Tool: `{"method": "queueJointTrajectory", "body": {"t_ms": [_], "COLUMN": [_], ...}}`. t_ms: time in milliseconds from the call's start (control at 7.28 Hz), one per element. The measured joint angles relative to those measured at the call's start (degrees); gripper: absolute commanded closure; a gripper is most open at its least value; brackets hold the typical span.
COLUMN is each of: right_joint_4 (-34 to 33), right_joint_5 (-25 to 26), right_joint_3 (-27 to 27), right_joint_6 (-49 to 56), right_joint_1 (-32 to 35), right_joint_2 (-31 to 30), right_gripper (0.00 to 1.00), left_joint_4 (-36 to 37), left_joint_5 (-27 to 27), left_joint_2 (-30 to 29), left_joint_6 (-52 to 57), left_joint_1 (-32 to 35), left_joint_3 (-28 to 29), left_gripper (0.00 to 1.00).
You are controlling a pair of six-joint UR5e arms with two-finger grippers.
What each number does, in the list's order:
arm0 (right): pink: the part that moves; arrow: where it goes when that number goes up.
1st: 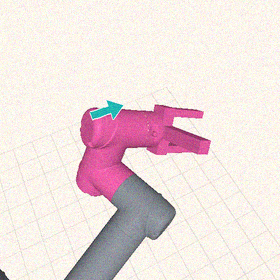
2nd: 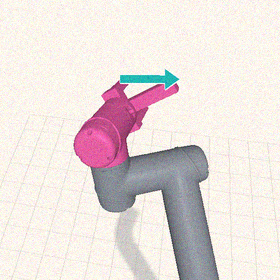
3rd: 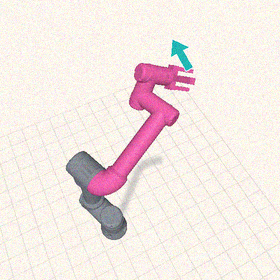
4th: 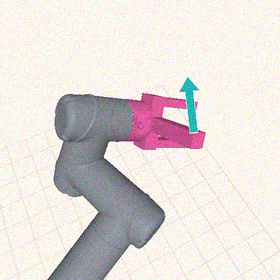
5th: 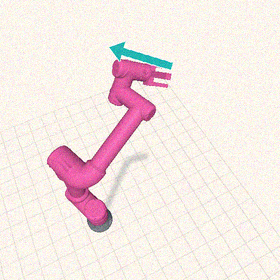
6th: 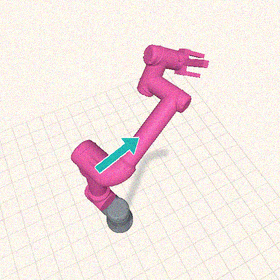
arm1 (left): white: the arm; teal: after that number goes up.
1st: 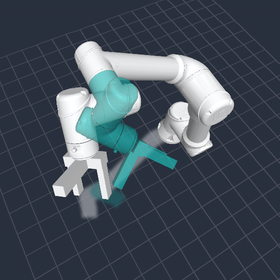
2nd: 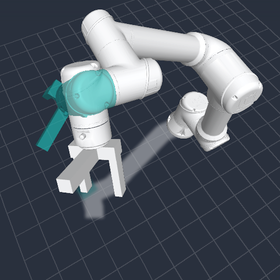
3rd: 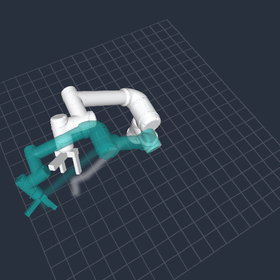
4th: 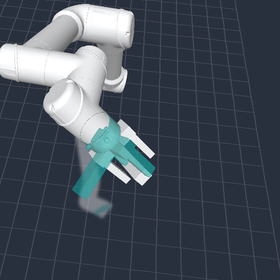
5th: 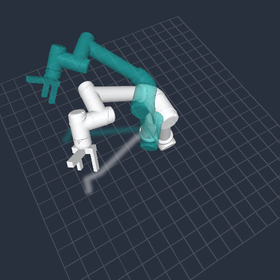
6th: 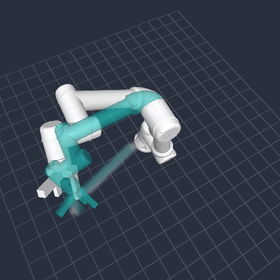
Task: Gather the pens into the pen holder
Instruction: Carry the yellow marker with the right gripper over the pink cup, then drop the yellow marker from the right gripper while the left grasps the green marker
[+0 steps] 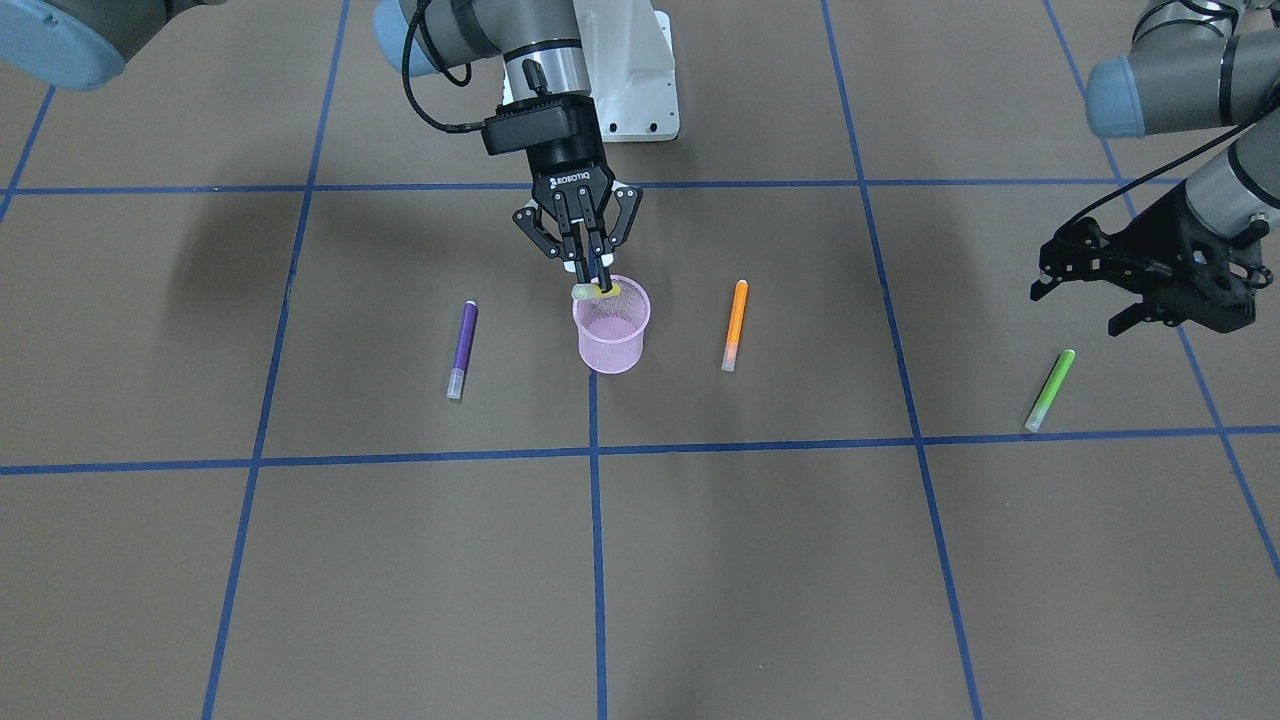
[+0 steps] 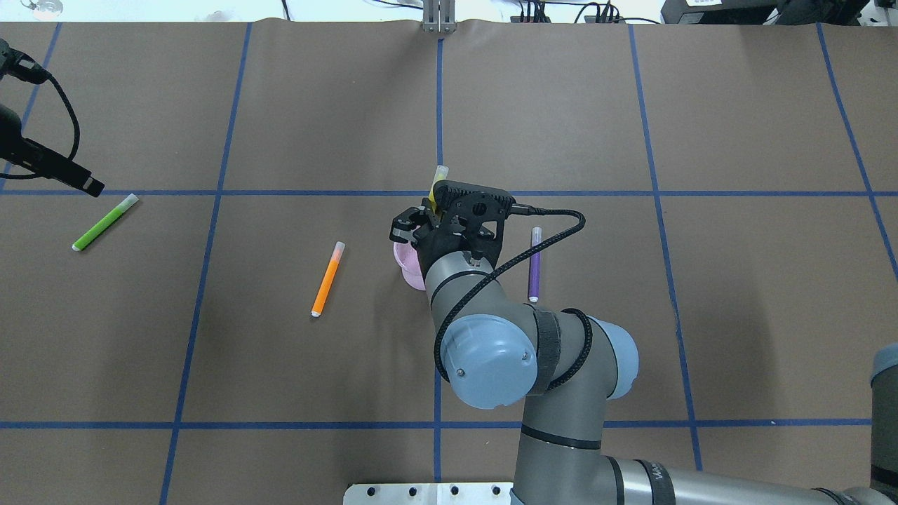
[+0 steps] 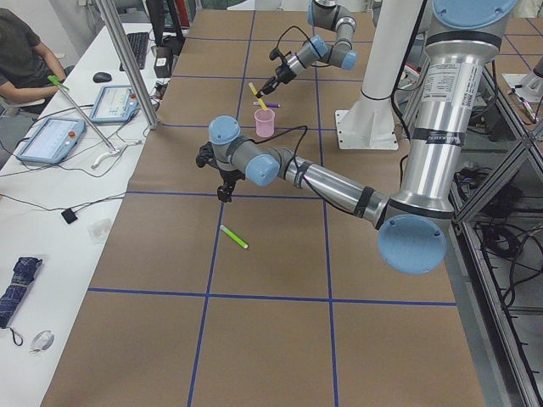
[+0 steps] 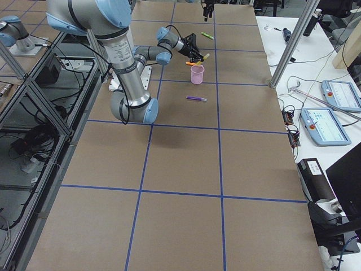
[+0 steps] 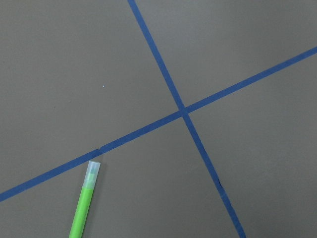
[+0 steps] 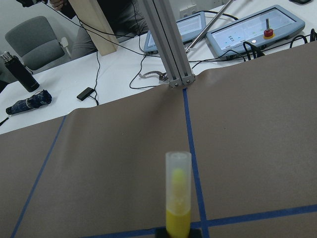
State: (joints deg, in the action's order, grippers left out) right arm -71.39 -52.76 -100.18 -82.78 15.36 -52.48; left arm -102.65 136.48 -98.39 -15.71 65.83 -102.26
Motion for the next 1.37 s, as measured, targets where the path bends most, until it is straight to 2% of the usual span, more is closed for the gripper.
{"method": "queueJointTrajectory", "body": {"t_ms": [137, 275, 550, 687, 962, 1374], "right_joint_4": [-0.01, -0.04, 0.16, 0.29, 0.49, 0.69], "right_joint_5": [0.24, 0.46, 0.28, -2.0, -12.49, -28.2], "right_joint_3": [0.31, 0.87, 0.84, -1.12, -5.88, -11.38], "right_joint_6": [-0.04, -0.05, 0.02, 0.17, 0.64, 2.78], "right_joint_1": [-0.35, -0.6, -0.51, 0.55, 5.63, 14.22], "right_joint_2": [-0.36, -0.46, -0.37, -0.88, -5.3, -14.7], "right_gripper": [0.01, 0.01, 0.02, 0.02, 0.07, 0.07], "left_joint_4": [0.0, 0.0, -0.04, 0.09, 0.24, 0.35], "left_joint_5": [-0.02, -0.21, -3.85, -5.73, -7.55, -11.32], "left_joint_2": [-0.03, -0.03, 0.24, -0.12, -2.81, -7.04], "left_joint_6": [0.0, 0.12, 2.27, 5.69, 9.78, 17.08], "left_joint_1": [0.0, 0.0, -0.01, -0.14, -2.99, -8.71], "left_joint_3": [0.17, 0.48, 1.49, 3.37, 9.75, 19.34], "left_gripper": [0.01, 0.01, 0.01, 0.02, 0.05, 0.06]}}
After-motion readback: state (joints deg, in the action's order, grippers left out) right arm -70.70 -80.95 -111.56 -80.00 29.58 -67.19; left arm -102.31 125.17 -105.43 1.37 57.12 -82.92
